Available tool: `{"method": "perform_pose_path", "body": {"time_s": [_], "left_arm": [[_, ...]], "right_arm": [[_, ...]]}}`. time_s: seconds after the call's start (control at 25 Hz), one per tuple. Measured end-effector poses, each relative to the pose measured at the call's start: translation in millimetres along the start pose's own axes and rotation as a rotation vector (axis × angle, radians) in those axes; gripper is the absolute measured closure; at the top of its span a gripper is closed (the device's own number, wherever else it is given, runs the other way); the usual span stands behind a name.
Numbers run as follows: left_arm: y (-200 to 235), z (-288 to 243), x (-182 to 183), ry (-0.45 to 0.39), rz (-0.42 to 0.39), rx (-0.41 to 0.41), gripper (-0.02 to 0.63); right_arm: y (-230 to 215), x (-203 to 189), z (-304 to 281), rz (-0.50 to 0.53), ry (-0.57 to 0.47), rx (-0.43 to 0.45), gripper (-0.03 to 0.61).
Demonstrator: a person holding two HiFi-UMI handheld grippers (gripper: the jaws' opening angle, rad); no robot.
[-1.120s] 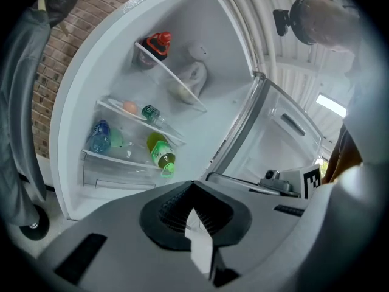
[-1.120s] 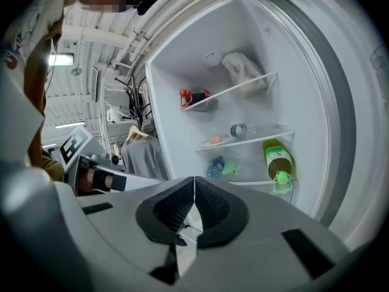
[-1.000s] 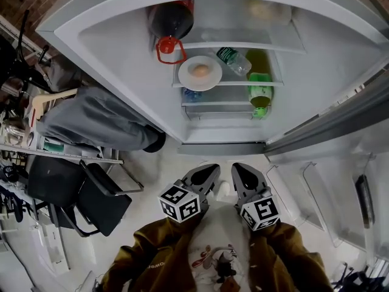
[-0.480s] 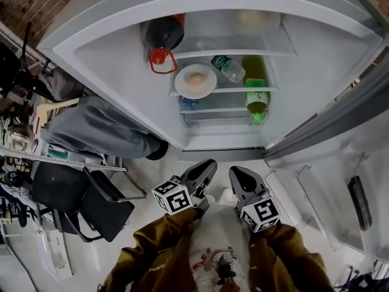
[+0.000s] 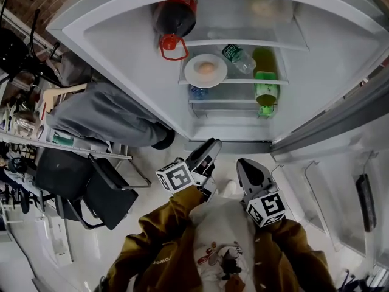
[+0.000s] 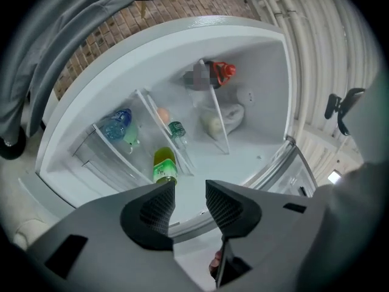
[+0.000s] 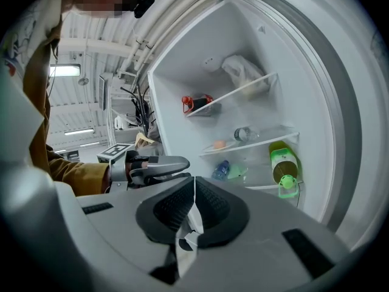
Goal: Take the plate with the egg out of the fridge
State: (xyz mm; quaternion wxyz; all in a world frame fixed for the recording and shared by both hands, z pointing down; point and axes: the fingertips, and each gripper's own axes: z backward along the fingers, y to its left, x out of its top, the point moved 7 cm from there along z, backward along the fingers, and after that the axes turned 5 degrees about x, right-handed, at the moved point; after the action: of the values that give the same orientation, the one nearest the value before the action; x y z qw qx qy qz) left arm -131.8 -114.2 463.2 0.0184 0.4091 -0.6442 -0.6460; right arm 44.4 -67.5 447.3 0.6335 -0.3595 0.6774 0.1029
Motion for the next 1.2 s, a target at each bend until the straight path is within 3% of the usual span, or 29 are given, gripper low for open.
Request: {"method": "perform_pose_path", "body": {"time_s": [0.2,0.44,0.6,0.84,1.2], "left_arm": [[12,-4,4,-0.05,0.086,0.014,0.472],[18,-15,16,-0.095,0.118,0.03,0.471],[16,-24,21,-0.131,0.186,-0.021,0.471],[21,-33,34,-0.178,0.187,0.036,0.471],[25,-47,55,-0.226,0.219,0.057,0.448]], "right_arm": [[4,0,-1,0.011,-0.006,0.022,0.572],[3,2,-2,0.033,-0.027,0.021,0.572],[0,5,-3,0.036,-0.038,0.008,0.572],[-3,7,-4,0.036,-0.05,-0.003,0.572],[-2,6,-5,0.032,-0.048,0.004,0.572]]}}
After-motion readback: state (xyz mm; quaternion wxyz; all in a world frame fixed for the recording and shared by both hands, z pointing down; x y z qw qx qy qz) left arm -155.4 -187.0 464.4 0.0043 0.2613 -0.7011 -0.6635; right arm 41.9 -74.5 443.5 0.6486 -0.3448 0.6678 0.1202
